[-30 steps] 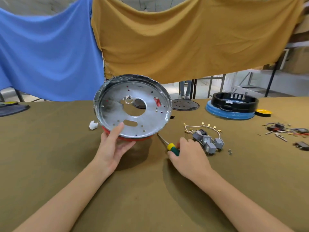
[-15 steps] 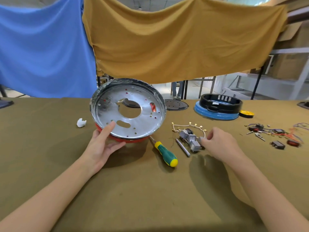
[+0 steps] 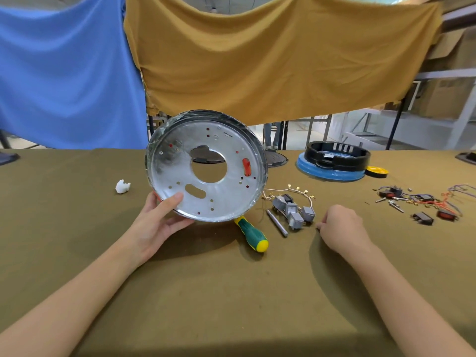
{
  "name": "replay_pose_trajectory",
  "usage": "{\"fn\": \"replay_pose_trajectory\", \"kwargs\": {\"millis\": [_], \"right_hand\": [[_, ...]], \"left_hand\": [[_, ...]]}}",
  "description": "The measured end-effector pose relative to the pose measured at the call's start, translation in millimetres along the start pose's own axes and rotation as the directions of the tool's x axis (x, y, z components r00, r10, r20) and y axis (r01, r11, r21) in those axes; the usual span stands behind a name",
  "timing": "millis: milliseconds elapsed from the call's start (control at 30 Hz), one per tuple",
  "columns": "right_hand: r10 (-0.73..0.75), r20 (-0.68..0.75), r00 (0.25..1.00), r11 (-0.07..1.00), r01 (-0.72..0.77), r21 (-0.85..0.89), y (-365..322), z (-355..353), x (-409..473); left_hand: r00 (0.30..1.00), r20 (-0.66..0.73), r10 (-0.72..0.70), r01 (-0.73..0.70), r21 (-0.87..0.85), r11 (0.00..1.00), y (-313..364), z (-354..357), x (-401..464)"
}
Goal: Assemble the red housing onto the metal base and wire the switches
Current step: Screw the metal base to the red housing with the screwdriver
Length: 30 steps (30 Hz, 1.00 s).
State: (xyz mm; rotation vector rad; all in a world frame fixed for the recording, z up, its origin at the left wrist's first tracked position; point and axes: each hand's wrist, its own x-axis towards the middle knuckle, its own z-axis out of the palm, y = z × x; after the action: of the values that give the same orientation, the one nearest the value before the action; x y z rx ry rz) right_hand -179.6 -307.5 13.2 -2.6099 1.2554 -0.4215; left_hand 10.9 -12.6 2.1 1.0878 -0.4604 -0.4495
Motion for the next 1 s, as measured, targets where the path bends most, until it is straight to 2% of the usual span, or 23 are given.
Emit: {"fn": "replay_pose_trajectory", "kwargs": {"millis": [400,467,500,533,567,633,667,700,767,867,1000], "right_hand": [[-0.094,0.116,0.989,0.995,0.098,-0.025,-2,-2,7],[-0.101,0.043,0.994,0.992,0.097,0.082,-2,-4,1],[-0.105,-0.006,0.994,0.976,0.105,0.192,-3,-6,-3],[-0.117,-0.038,0.992,0.935,0.123,0.333,-5,-9,-8],[-0.136,-0.049,0.990,0.850,0.142,0.507,-10,-13,-14],[-0.193,-0.004,0.981,0.544,0.110,0.832,-26,-23,-27],[-0.247,0.030,0.968,0.383,0.069,0.921,-37,-27,-35],[-0.312,0.053,0.949,0.268,0.034,0.963,-49,-30,-42],[-0.426,0.053,0.903,0.183,0.029,0.983,-76,-29,-55],[-0.523,-0.055,0.851,0.234,0.206,0.950,-112,-19,-64],[-0.615,-0.234,0.753,0.356,0.530,0.770,-138,-3,-64]], "left_hand": [[0.999,0.047,-0.008,0.010,-0.033,0.999,2,1,-4],[0.997,0.071,-0.013,0.017,-0.048,0.999,3,0,-4],[0.996,0.085,-0.014,0.019,-0.057,0.998,3,-1,-4],[0.995,0.096,-0.015,0.022,-0.067,0.997,2,-1,-4],[0.995,0.101,-0.020,0.028,-0.077,0.997,2,-2,-4],[0.993,0.109,-0.037,0.047,-0.094,0.994,3,-2,-4],[0.992,0.116,-0.041,0.052,-0.097,0.994,3,-2,-4],[0.991,0.127,-0.039,0.051,-0.097,0.994,4,-2,-4],[0.989,0.143,-0.022,0.038,-0.113,0.993,5,-3,-5],[0.985,0.171,0.016,0.008,-0.141,0.990,4,-3,-4],[0.973,0.224,0.058,-0.029,-0.129,0.991,5,-3,-4]]}}
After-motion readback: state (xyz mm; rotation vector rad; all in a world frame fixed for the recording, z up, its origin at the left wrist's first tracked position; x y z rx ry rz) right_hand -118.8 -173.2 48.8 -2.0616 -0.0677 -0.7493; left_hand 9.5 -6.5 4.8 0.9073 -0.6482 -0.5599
